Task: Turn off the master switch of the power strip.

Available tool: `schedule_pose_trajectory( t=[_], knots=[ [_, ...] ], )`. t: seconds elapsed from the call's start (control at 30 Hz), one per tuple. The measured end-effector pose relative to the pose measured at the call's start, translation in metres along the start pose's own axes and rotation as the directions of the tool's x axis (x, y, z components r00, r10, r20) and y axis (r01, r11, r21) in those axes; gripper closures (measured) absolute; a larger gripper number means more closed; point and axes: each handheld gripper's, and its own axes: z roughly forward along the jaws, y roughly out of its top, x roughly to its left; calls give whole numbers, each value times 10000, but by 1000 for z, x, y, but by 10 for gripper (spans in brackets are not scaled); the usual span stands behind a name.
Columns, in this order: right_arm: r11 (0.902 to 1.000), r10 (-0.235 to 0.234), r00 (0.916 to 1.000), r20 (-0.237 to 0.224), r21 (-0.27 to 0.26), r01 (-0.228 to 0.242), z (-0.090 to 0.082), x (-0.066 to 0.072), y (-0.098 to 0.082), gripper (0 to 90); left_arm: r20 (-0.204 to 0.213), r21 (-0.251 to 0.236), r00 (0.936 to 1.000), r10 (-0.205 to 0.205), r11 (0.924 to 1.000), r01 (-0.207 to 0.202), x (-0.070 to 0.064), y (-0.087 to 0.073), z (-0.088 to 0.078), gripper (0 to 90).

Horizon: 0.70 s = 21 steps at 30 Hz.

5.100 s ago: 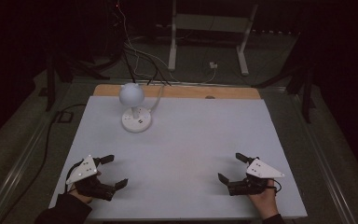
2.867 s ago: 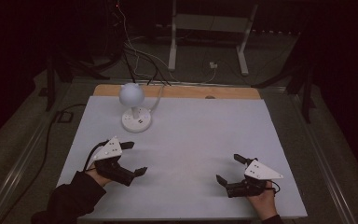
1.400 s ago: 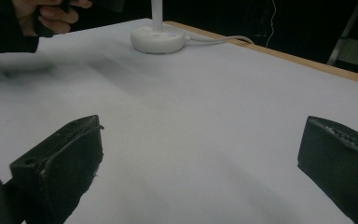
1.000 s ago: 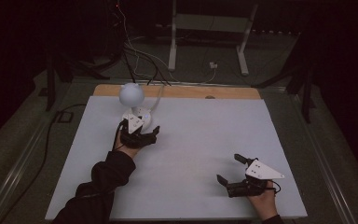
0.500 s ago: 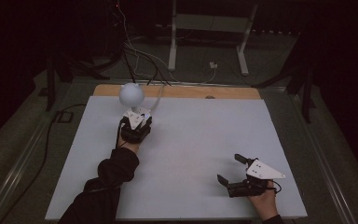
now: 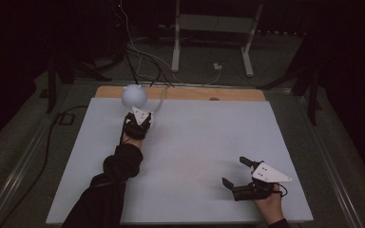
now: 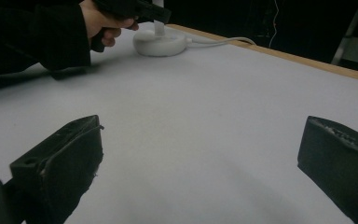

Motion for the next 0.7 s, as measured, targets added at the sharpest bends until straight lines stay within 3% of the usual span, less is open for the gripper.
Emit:
schedule_pose_trajectory(
  t=[0.2,0.37,0.43,0.7],
  knots=[
    [10000,30,10000,-2,-10,-30,-1,0,0,0,-158,24,9976,668,9978,-668,1,-4,9,900],
    [10000,22,10000,11,-6,-22,-1,0,0,0,-285,422,9964,803,9960,-791,2,-9,16,900],
    [10000,5,10000,19,-7,-5,-1,0,0,0,-335,480,9934,1093,9930,-1076,1,-11,18,900],
    [10000,-6,10000,22,15,6,-1,0,0,0,-307,504,9927,1169,9921,-1152,2,-12,22,900]
  ],
)
